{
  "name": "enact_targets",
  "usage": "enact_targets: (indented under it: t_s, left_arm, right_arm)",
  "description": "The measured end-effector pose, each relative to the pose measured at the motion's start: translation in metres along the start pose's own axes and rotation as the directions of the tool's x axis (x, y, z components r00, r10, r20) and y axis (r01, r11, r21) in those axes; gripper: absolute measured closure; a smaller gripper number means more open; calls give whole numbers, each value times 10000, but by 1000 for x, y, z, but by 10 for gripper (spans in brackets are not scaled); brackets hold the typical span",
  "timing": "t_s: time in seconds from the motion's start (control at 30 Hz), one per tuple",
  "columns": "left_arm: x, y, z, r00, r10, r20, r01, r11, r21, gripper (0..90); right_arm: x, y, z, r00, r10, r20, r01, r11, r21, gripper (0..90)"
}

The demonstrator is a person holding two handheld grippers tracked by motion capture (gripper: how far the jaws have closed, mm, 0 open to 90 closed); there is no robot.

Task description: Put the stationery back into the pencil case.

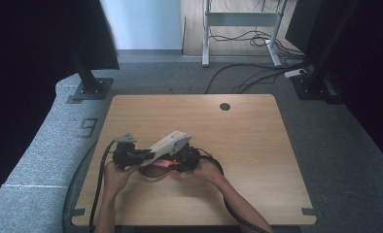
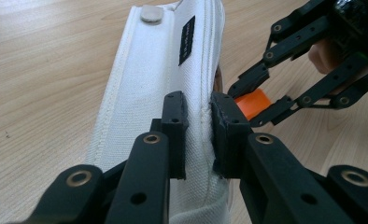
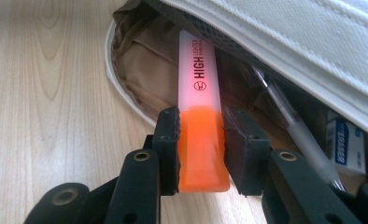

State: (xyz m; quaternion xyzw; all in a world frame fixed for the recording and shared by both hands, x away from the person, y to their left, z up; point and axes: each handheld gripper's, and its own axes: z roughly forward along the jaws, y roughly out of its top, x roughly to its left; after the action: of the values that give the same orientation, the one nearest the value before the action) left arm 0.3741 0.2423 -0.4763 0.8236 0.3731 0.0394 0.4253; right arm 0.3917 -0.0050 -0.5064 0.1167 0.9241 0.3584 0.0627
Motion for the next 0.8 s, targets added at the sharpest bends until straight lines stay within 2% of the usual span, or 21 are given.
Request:
enact_targets:
  t_s: [0.6,0.8]
  left_arm:
    - [0,0,1,10000,16,27,-16,10000,17,767]
    - [0,0,1,10000,9,85,-10,10000,51,765]
  right_arm:
    - [-5,9,26,9992,-273,293,267,9995,187,659]
    - [-8,5,31,9998,-12,191,9,9999,171,643]
